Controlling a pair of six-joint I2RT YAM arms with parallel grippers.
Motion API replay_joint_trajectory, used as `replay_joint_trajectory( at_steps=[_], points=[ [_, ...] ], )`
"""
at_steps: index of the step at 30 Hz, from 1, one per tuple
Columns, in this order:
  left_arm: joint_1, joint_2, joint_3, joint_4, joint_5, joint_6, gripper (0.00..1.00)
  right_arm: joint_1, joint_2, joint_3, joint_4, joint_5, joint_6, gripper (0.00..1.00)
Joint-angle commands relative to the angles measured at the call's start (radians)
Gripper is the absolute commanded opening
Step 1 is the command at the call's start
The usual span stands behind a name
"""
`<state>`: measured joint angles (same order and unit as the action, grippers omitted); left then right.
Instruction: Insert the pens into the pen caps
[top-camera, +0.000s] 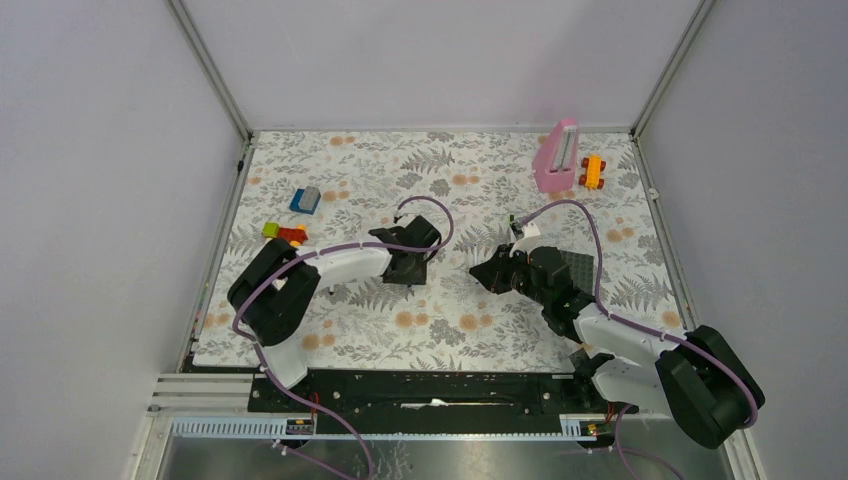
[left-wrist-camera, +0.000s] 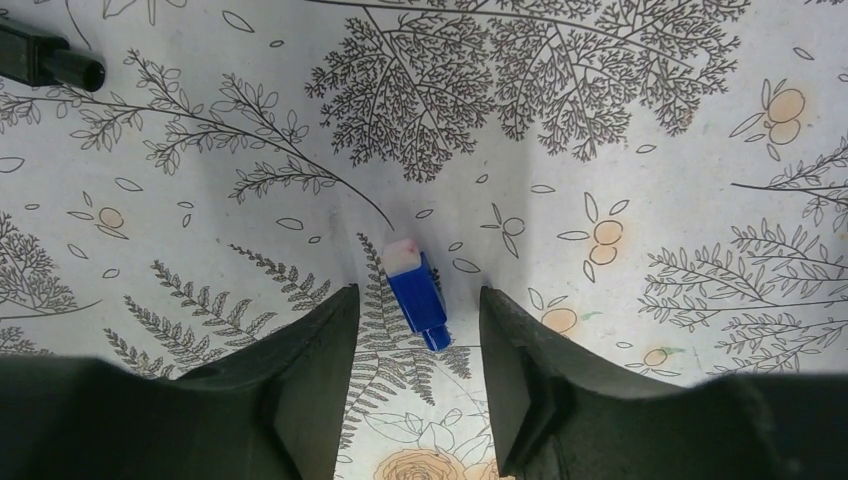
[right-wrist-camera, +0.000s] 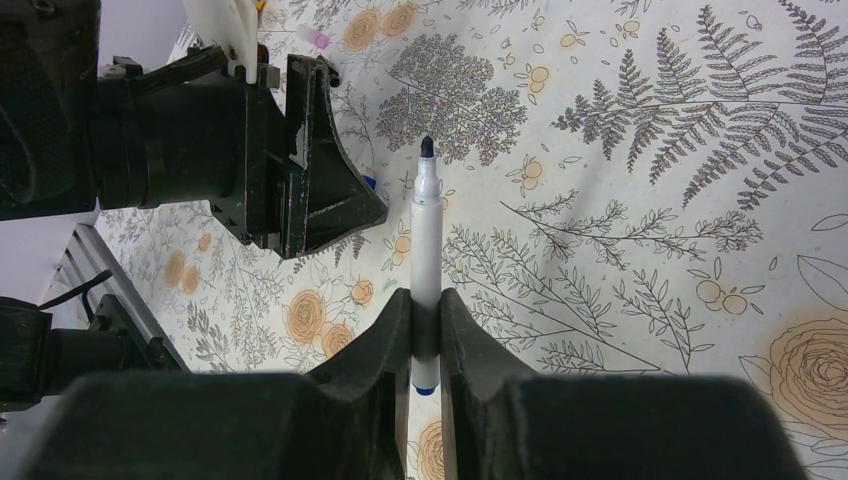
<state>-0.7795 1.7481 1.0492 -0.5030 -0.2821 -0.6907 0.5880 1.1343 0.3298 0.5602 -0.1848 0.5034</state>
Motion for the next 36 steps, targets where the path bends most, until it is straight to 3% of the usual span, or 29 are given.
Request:
replay_joint_trajectory(
  at_steps=[1,11,13,19,36],
  points=[
    [0.0,0.034,0.04,-0.044,0.0,-0.005,0.48,-0.009,-0.023,-0.006,0.056,0.001,0.003,0.0],
    [0.0,0.07,0.057,-0.043,0.008,0.013,0.21,-0.012,-0.031,-0.014,0.063,-0.002,0.006,0.0],
    [-0.001,0.07,0.06,-0.052,0.01,0.027,0.21,-0.011,-0.032,-0.015,0.063,-0.001,0.006,0.0],
    [-0.001,0.065,0.062,-0.066,0.019,0.054,0.35,-0.011,-0.032,-0.015,0.064,-0.002,0.006,0.0],
    [0.003,0.112,0.127,-0.109,0.061,0.126,0.33,-0.014,-0.036,-0.019,0.066,-0.002,0.007,0.0]
  ],
)
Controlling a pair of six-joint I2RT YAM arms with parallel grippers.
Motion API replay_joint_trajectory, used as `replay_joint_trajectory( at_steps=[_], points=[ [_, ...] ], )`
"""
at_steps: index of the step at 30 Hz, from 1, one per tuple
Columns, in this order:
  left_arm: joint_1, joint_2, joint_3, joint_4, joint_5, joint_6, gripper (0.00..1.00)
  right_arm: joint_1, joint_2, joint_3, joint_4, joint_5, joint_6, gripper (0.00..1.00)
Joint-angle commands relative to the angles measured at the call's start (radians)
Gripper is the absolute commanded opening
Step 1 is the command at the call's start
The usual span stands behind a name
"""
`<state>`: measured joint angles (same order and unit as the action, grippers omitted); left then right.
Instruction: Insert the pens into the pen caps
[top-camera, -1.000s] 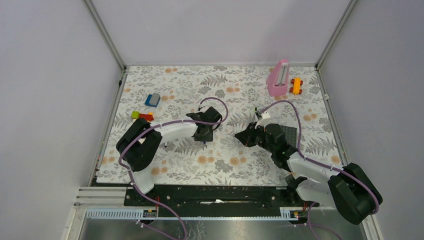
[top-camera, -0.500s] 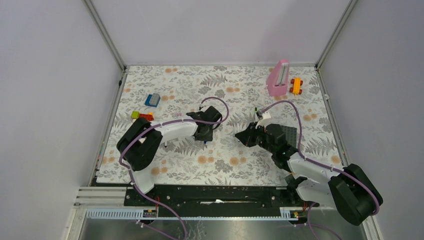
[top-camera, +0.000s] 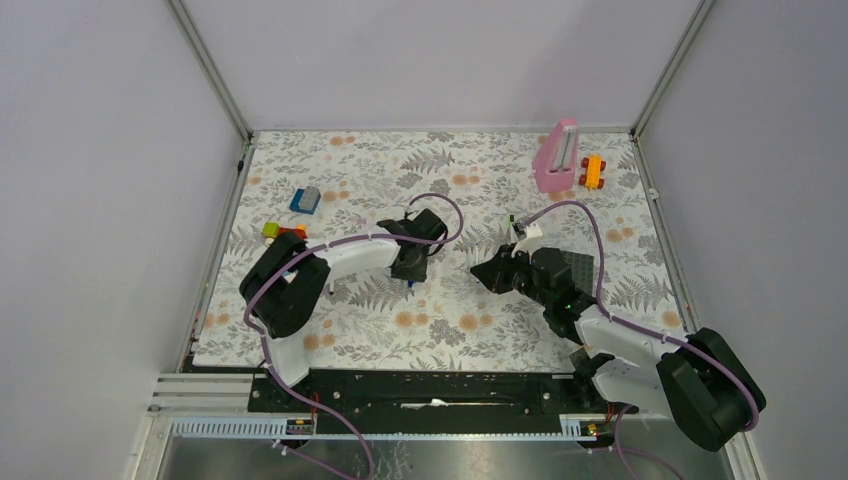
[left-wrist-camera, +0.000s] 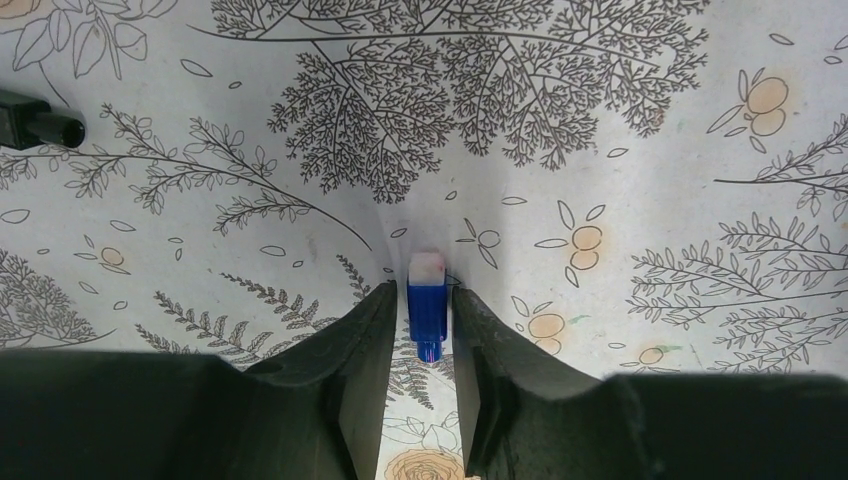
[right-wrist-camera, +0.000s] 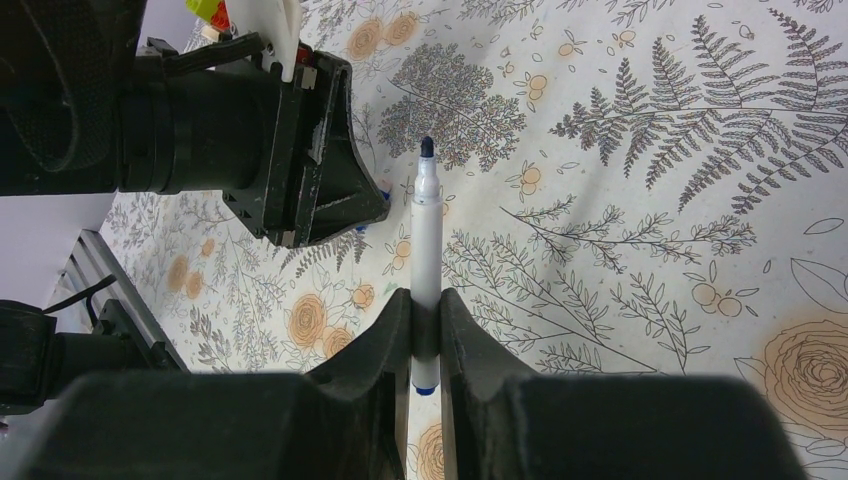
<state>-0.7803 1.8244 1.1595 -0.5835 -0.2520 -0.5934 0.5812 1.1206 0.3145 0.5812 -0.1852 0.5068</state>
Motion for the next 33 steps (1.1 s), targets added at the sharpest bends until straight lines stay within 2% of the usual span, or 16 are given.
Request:
replay_joint_trajectory(
  at_steps=[1,5,12,21,27,33],
  points=[
    [0.004,0.038,0.016,-0.029,0.033,0.03,0.32,-0.007,-0.022,-0.003,0.045,-0.002,0.003,0.0],
    [0.009,0.039,0.015,-0.032,0.048,0.03,0.24,-0.007,-0.021,-0.003,0.046,-0.003,0.004,0.0],
    [0.011,0.038,-0.006,-0.01,0.066,0.028,0.0,-0.009,-0.021,-0.004,0.047,-0.005,0.004,0.0],
    [0.009,-0.053,-0.062,0.078,0.081,0.027,0.0,-0.008,-0.022,-0.004,0.049,-0.006,0.004,0.0],
    [0.009,-0.209,-0.132,0.175,0.08,0.031,0.0,-0.008,-0.024,-0.004,0.048,-0.007,0.005,0.0],
    [0.01,-0.417,-0.216,0.281,0.016,0.016,0.0,-0.008,-0.031,-0.01,0.054,0.001,0.011,0.0]
  ],
)
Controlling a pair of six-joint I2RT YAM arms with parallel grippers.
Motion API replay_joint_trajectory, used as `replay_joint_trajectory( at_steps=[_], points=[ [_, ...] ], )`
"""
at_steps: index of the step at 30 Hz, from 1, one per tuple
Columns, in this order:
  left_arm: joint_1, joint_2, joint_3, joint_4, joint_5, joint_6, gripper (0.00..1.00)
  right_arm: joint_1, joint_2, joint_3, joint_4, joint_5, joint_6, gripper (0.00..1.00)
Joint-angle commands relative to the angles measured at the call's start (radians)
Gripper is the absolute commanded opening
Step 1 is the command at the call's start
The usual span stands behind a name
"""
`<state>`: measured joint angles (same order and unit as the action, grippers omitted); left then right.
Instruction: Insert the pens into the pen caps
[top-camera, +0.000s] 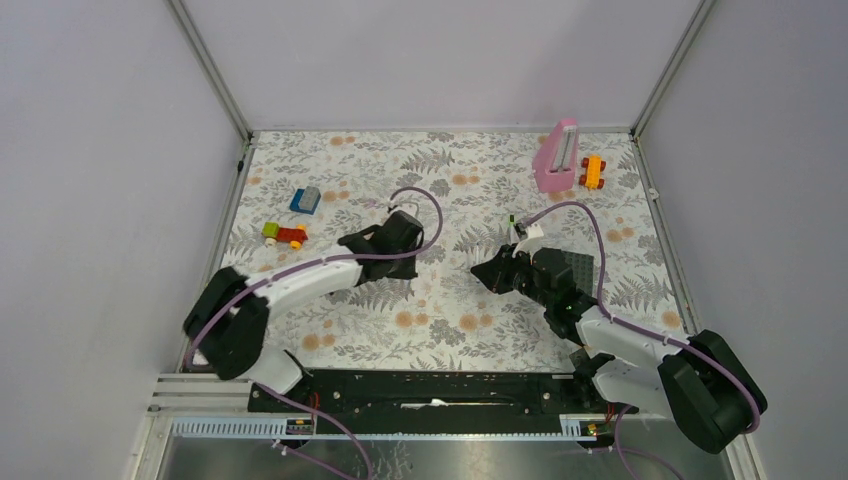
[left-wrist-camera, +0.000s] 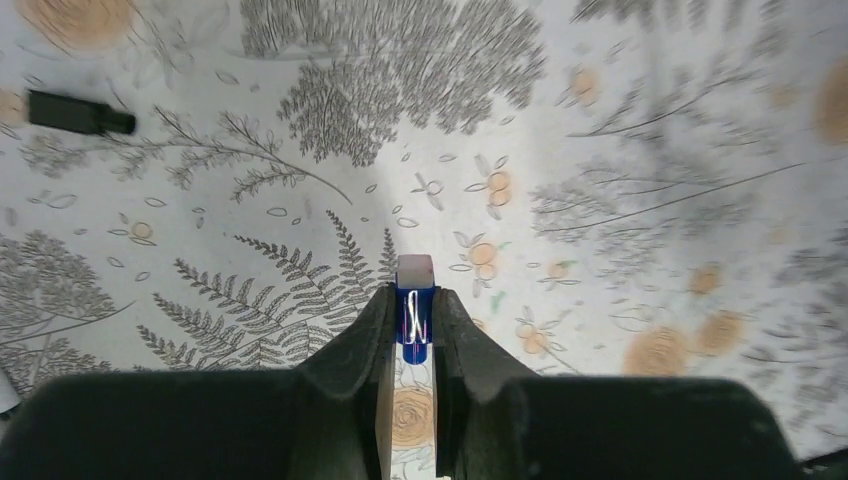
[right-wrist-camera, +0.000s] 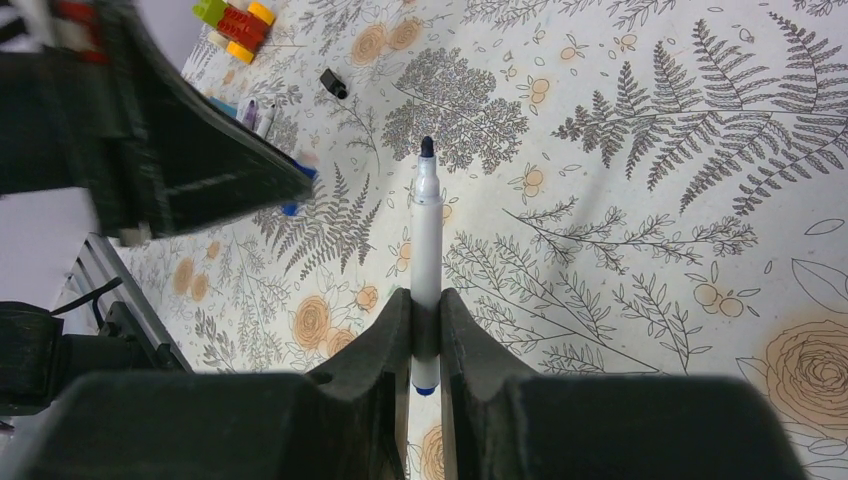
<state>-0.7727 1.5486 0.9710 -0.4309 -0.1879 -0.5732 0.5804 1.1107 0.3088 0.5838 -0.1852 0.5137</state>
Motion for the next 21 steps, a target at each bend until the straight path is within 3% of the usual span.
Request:
replay_joint_trajectory(
  at_steps=[1,12,21],
  points=[
    [0.002,-0.166,-0.037,0.137,-0.058,-0.007,0.0,-0.009,-0.021,-0.004,0.053,-0.001,0.005,0.0],
    [0.003,-0.385,-0.082,0.278,-0.163,-0.024,0.0,-0.008,-0.026,-0.019,0.084,-0.026,0.002,0.0],
    [0.037,-0.411,-0.132,0.397,-0.102,-0.05,0.0,-0.008,-0.02,-0.016,0.083,-0.029,0.002,0.0]
  ],
)
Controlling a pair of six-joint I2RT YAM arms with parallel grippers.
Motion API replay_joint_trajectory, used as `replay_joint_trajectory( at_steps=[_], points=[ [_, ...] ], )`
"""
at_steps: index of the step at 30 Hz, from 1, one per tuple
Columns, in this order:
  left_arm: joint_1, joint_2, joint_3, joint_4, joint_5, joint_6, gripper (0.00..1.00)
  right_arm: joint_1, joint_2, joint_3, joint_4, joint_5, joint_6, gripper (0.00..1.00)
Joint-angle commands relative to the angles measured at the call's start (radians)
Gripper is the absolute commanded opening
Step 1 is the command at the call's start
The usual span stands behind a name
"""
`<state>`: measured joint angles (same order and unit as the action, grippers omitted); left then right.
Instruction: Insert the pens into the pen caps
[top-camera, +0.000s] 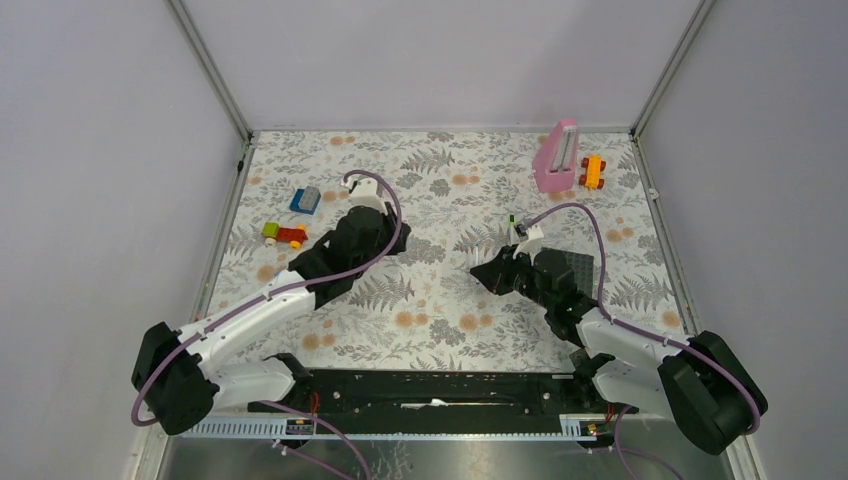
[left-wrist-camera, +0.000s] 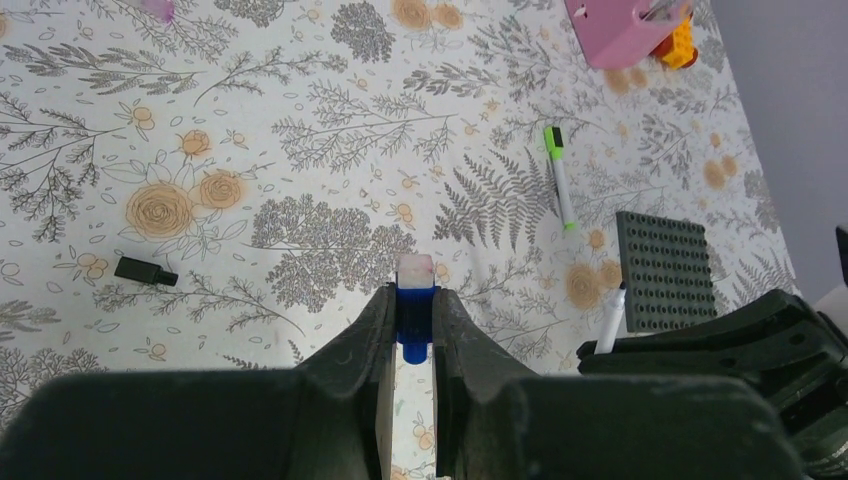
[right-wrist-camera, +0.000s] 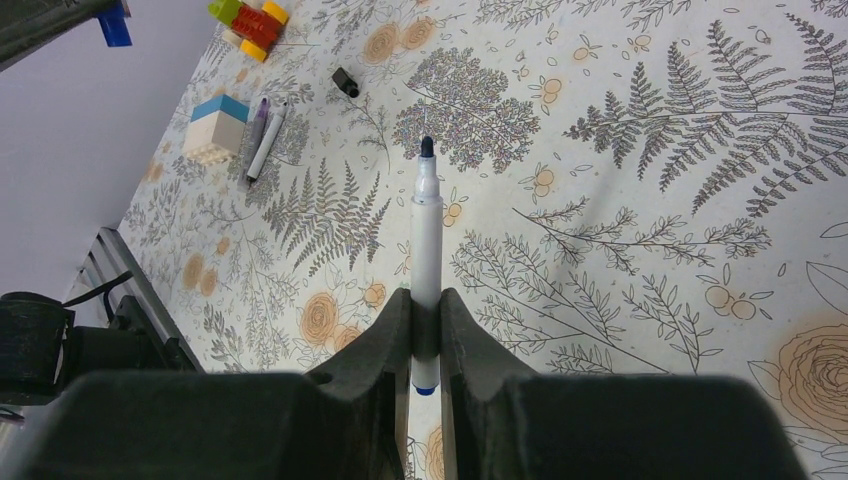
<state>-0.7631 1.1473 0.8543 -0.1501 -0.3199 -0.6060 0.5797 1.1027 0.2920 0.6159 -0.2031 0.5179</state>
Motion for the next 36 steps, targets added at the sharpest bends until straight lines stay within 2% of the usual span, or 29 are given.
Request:
replay_joint_trajectory(
  at_steps=[1,6,10,17,20,25,36],
  points=[
    [0.037,-0.008,-0.019,0.135,0.053,-0.018,0.0,-0.008,-0.013,0.002,0.051,-0.014,-0.003,0.0],
    [0.059,-0.01,-0.021,0.193,0.114,-0.044,0.0,-0.008,-0.014,0.002,0.082,-0.061,-0.019,0.0],
    [0.059,-0.053,-0.036,0.252,0.156,-0.065,0.0,-0.006,-0.019,0.014,0.123,-0.158,-0.031,0.0],
    [0.059,-0.14,-0.06,0.319,0.261,-0.106,0.0,0.038,-0.036,0.119,0.13,-0.312,-0.02,0.0],
    [0.059,-0.168,-0.064,0.341,0.294,-0.114,0.0,0.085,-0.033,0.183,0.086,-0.325,-0.056,0.0],
    [0.065,-0.149,-0.023,0.278,0.203,-0.095,0.0,0.102,-0.011,0.239,0.048,-0.282,-0.082,0.0],
    [0.071,-0.136,-0.023,0.367,0.364,-0.112,0.0,0.122,-0.009,0.321,-0.072,-0.35,-0.188,0.0]
  ],
)
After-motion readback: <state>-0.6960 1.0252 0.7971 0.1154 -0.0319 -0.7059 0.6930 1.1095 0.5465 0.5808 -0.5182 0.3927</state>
